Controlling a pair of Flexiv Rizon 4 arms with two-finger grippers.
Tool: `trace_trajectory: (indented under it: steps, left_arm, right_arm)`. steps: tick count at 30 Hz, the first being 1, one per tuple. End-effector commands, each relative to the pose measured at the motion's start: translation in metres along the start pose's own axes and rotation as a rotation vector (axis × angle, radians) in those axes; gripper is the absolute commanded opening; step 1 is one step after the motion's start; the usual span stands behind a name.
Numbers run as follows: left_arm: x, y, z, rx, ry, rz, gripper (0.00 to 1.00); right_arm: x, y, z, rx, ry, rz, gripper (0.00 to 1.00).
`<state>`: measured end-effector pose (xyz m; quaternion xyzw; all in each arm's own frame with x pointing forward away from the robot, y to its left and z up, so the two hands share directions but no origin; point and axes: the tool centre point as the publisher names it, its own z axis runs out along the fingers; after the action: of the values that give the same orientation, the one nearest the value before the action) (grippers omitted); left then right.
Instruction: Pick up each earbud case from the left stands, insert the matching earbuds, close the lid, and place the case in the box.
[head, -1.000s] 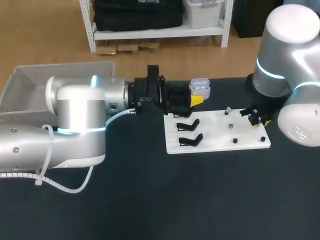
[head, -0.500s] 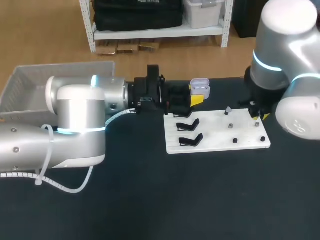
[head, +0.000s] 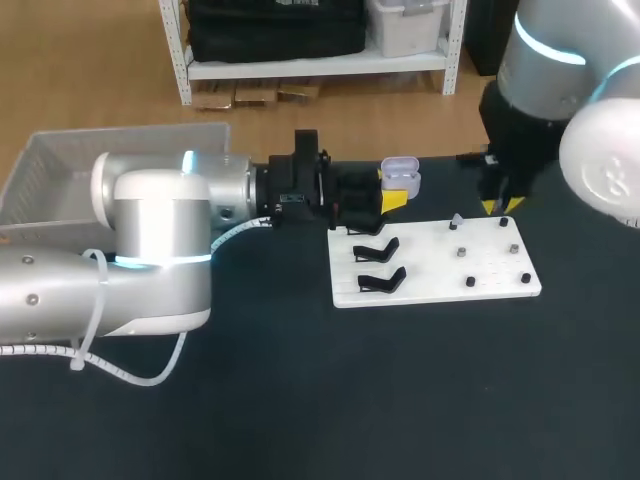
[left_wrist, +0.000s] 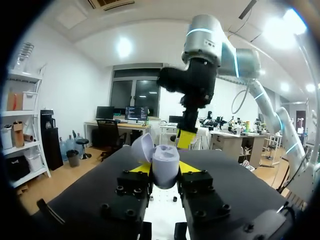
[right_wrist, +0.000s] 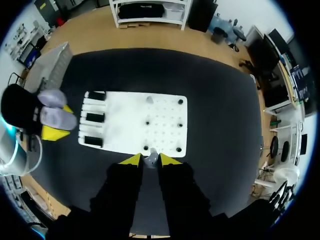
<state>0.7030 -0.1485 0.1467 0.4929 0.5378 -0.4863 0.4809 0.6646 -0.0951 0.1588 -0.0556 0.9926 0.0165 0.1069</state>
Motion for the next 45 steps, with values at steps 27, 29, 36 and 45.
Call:
trace_trajectory:
  steps: [27,29,36,45]
  left_arm:
    - [0.002,-0.001,0.000,-0.005,-0.008,0.005,0.00]
    - [0.002,-0.001,0.000,-0.005,-0.008,0.005,0.00]
    - [0.002,-0.001,0.000,-0.005,-0.008,0.005,0.00]
    - [0.002,-0.001,0.000,-0.005,-0.008,0.005,0.00]
  right_arm:
    - [-0.009,0.050,-0.026,0.099,0.057,1.096,0.00]
    - [-0.009,0.050,-0.026,0.099,0.057,1.096,0.00]
    - [-0.018,0.059,-0.033,0.096,0.052,1.127,0.00]
    - [-0.036,0.089,-0.056,0.044,0.055,1.048,0.00]
